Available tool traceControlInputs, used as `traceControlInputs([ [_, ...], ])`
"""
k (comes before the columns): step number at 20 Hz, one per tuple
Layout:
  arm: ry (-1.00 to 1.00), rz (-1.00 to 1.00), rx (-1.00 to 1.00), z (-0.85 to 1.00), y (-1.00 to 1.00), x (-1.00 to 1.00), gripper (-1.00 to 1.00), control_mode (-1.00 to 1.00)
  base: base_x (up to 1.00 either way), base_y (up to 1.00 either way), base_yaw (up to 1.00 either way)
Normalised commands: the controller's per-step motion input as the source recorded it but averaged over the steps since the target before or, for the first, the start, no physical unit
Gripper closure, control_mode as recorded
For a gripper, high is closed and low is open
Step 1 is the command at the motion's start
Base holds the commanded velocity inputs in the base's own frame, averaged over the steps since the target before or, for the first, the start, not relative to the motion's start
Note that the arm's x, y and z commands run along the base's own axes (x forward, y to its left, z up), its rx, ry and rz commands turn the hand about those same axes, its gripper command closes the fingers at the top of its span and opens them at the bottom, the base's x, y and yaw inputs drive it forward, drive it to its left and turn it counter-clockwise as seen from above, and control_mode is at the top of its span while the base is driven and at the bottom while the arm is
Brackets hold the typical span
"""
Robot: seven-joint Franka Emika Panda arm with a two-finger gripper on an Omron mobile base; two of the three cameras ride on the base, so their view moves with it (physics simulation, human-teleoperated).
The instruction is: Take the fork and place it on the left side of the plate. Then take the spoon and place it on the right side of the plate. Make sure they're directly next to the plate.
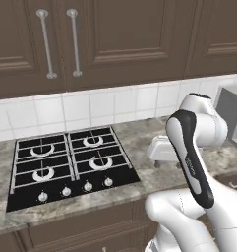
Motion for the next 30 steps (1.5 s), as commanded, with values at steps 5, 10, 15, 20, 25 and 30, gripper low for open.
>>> traceControlInputs([
  [5, 0.00, 0.00, 0.00, 0.00, 0.00, 0.00, -1.00, 1.00, 0.13, -0.65, 0.18],
  [10, 0.00, 0.00, 0.00, 0.00, 0.00, 0.00, -1.00, 1.00, 0.05, -0.60, 0.10],
  [15, 0.00, 0.00, 0.00, 0.00, 0.00, 0.00, -1.00, 1.00, 0.44, -0.17, 0.01],
  [20, 0.00, 0.00, 0.00, 0.00, 0.00, 0.00, -1.00, 1.00, 0.09, 0.00, 0.02],
  [25, 0.00, 0.00, 0.00, 0.00, 0.00, 0.00, -1.00, 1.00, 0.00, 0.00, 0.00],
  [30, 0.00, 0.00, 0.00, 0.00, 0.00, 0.00, -1.00, 1.00, 0.00, 0.00, 0.00],
])
